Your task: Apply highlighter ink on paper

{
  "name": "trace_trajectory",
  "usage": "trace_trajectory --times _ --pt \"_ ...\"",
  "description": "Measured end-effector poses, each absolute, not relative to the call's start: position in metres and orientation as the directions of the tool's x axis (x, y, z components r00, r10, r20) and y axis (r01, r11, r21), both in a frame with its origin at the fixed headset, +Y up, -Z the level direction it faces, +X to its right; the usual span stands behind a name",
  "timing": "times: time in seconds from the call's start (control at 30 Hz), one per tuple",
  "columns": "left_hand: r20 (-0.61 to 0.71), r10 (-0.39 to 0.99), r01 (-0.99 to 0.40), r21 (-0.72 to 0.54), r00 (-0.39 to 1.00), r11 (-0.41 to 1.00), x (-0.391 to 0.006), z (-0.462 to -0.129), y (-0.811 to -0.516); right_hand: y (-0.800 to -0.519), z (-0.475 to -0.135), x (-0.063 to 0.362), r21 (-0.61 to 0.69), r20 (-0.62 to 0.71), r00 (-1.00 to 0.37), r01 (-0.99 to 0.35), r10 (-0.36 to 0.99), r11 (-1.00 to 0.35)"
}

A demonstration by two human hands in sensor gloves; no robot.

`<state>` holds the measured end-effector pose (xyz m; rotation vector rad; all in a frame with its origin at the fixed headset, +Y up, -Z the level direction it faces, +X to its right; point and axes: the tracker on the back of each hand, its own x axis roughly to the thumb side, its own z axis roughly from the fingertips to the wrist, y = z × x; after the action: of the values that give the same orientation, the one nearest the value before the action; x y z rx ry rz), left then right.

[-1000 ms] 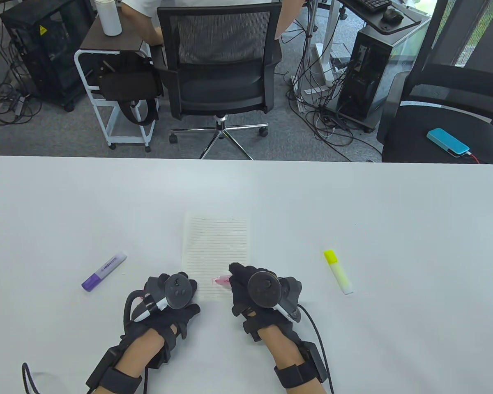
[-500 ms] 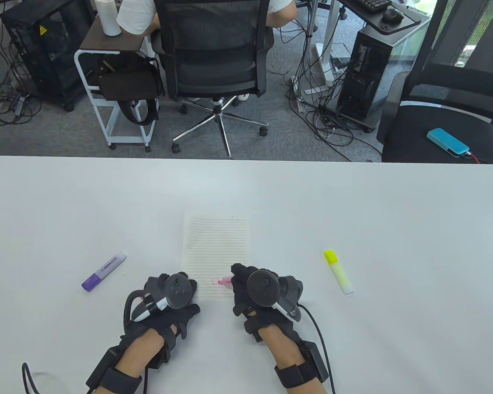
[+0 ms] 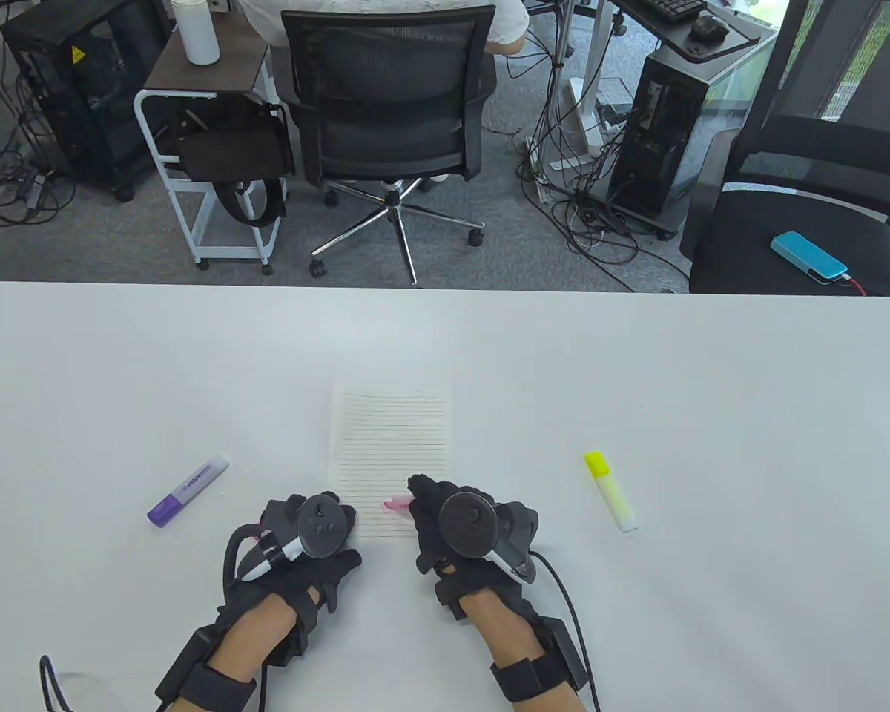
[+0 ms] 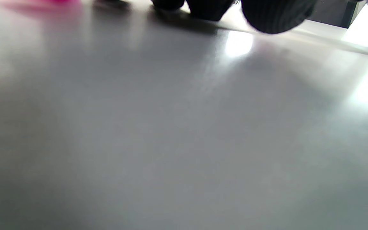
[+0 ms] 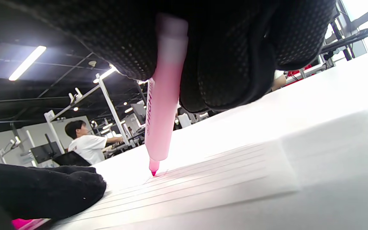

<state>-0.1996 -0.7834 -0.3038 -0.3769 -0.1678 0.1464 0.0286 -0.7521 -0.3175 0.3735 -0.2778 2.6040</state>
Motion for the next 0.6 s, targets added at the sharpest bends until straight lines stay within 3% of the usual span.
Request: trace_trajectory --times 0.6 --pt "0.136 0.173 -0.11 -0.38 0.975 0.919 -0.1999 -0.3036 -0.7833 -0.7537 -0.3179 0.0288 -0.117 0.307 -0.836 -0.507 0.455 -0.854"
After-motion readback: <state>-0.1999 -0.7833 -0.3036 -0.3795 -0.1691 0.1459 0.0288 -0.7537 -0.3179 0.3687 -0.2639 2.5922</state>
